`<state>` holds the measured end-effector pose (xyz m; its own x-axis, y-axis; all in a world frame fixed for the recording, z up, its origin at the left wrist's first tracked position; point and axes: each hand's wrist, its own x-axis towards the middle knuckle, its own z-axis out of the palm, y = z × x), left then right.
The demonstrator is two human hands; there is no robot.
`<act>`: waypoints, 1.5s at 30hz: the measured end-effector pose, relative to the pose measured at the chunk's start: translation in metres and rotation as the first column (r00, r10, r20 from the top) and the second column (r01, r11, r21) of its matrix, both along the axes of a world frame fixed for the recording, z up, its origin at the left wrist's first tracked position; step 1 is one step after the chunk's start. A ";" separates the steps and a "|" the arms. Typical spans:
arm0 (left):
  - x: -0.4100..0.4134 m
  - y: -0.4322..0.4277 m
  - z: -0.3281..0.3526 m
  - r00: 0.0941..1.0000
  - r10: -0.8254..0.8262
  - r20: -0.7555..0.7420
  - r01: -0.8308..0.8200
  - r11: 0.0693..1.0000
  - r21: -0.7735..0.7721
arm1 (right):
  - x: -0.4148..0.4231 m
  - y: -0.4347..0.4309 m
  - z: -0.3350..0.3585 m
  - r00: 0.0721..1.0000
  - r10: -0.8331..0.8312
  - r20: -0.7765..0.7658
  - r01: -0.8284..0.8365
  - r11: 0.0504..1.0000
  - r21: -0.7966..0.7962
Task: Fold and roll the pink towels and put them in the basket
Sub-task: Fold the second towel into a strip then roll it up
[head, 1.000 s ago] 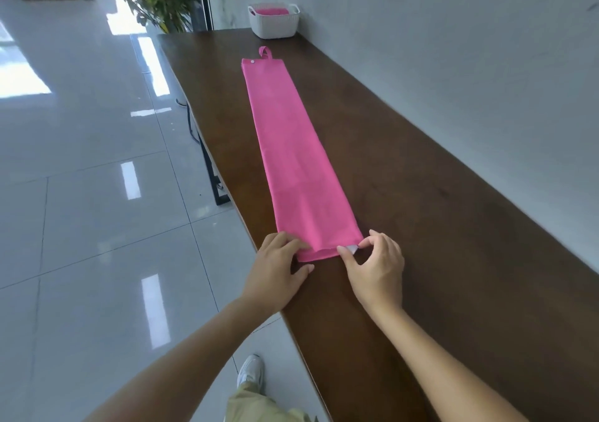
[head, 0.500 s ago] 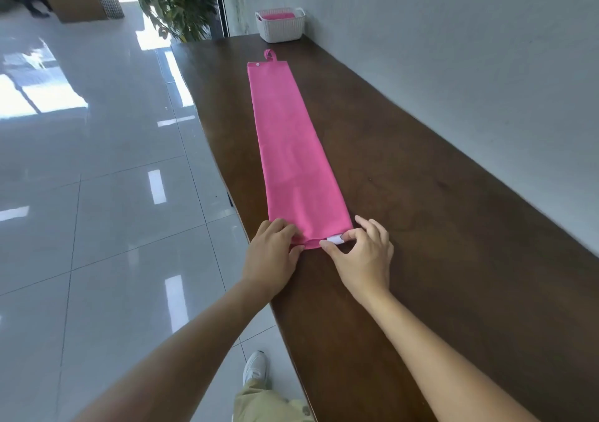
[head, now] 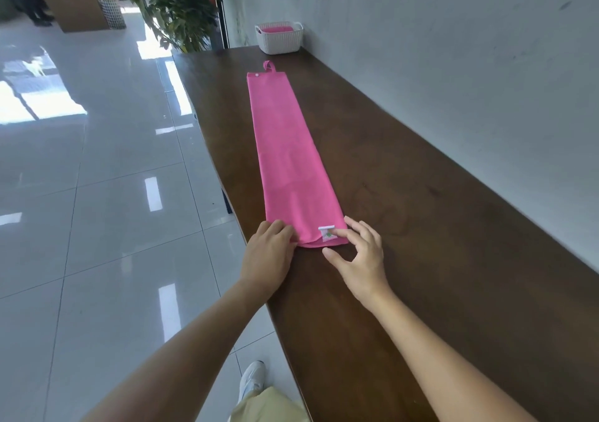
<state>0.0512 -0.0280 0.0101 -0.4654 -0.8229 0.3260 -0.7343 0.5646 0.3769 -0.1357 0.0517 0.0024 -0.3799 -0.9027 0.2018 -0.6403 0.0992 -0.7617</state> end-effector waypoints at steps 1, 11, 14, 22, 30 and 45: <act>0.000 0.000 0.001 1.000 -0.005 0.000 0.005 1.000 -0.002 | 0.000 0.000 0.000 1.000 0.016 -0.022 -0.015 1.000 0.013; 0.011 0.004 0.002 1.000 -0.013 0.027 0.013 1.000 0.000 | 0.008 -0.001 -0.002 0.967 0.021 -0.256 -0.001 0.997 0.079; 0.019 0.007 0.001 0.998 -0.013 0.061 0.015 1.000 -0.026 | 0.010 -0.001 -0.004 0.959 0.013 -0.284 0.008 0.997 0.074; 0.041 0.004 0.005 0.992 -0.078 0.104 0.062 0.988 0.143 | 0.021 0.007 -0.005 0.904 0.035 -0.426 -0.031 0.999 0.016; 0.050 0.013 0.007 0.996 -0.031 0.084 0.007 0.964 0.266 | 0.025 0.008 0.001 0.930 0.101 -0.352 -0.072 0.993 0.097; 0.036 0.010 0.010 0.985 0.158 -0.069 -0.144 0.973 0.179 | 0.024 -0.015 0.029 0.990 -0.004 -0.141 0.039 0.969 0.245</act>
